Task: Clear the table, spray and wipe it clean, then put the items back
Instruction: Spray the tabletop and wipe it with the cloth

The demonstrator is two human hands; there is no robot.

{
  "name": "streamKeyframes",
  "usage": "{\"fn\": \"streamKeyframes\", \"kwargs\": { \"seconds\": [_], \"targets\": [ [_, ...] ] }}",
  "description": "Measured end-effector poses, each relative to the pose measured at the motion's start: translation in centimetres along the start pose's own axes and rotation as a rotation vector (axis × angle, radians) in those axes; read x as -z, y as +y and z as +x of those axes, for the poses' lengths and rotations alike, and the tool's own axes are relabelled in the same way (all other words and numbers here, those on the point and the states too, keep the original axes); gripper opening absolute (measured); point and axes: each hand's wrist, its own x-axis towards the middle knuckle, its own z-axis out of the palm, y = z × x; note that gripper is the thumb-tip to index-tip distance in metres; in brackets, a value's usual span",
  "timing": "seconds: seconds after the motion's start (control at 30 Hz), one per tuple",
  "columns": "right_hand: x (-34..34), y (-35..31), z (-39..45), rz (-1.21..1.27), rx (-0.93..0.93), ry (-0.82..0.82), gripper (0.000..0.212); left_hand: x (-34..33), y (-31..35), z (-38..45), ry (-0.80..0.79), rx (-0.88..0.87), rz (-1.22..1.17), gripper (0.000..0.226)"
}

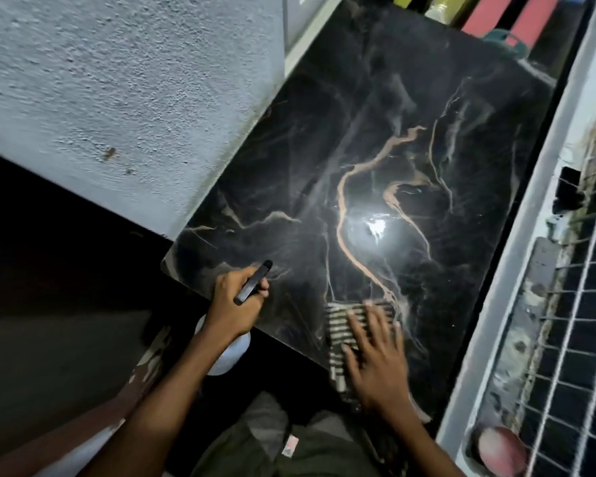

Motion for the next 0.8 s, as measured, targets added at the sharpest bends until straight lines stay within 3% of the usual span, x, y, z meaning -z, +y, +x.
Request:
{"fn": "streamKeyframes", "kwargs": {
  "seconds": [0.1, 0.23, 0.4, 0.53, 0.67, 0.8],
  "targets": [
    [0.4, 2.9, -1.3, -0.007, -0.289, 0.001, 0.068, -1.3, 0.9, -0.7, -0.021, -0.023, -0.025, 0.01],
    [0.2, -2.5, 3.8, 0.032, -0.469, 0.098, 0.073, -2.5, 1.8, -1.3, -0.049, 0.001, -0.005, 0.016],
    [-1.1, -10.1, 6.5, 0.097, -0.015, -0.003, 0.067, -2.9, 3.4, -2.3, -0.112, -0.148, 0.098, 0.025],
    [-1.2, -6.5, 2.0, 0.081, 0.122, -0.027, 0.066, -3.6, 3.9, -2.7, -0.128, -0.11, 0.124, 0.03],
    [0.1, 2.4, -2.5, 0.022, -0.168, 0.003, 0.065, -4.9, 4.0, -2.8, -0.118, -0.067, 0.131, 0.024],
    [2.0, 8.2, 1.6, 0.019, -0.526, 0.035, 0.07, -5.9, 4.3, -2.8, -0.146, -0.069, 0.121, 0.025]
  ]
}}
